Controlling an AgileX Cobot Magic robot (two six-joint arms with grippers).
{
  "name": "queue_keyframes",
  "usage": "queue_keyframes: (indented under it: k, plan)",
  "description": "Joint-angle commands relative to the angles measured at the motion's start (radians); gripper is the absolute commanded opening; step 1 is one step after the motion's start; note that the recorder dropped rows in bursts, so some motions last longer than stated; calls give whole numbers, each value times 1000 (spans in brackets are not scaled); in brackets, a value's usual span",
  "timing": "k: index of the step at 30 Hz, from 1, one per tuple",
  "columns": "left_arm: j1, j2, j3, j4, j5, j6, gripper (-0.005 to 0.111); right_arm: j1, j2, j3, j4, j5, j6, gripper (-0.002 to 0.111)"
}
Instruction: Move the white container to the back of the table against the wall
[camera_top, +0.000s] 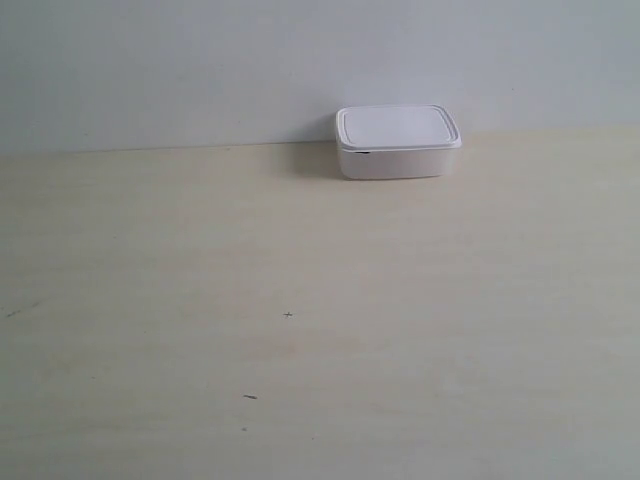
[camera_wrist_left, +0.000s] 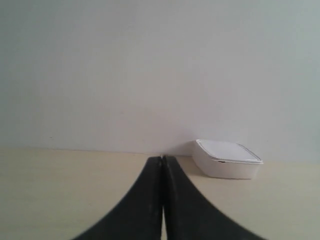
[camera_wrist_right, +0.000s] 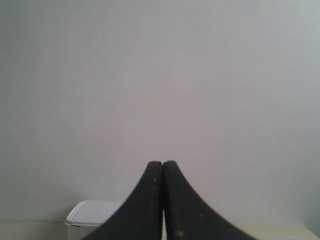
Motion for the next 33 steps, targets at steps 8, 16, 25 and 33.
queue_keyframes:
  k: [8,16,25,33]
  plan:
    - [5,-6,81,-49,-26,42,0,-4,3,5,1,136,-1,0]
    - [5,-6,81,-47,-5,42,0,-4,3,5,19,358,-1,0]
    - [5,-6,81,-47,37,42,0,-4,3,5,19,380,-1,0]
    - [5,-6,81,-47,103,42,0,-4,3,5,19,380,-1,0]
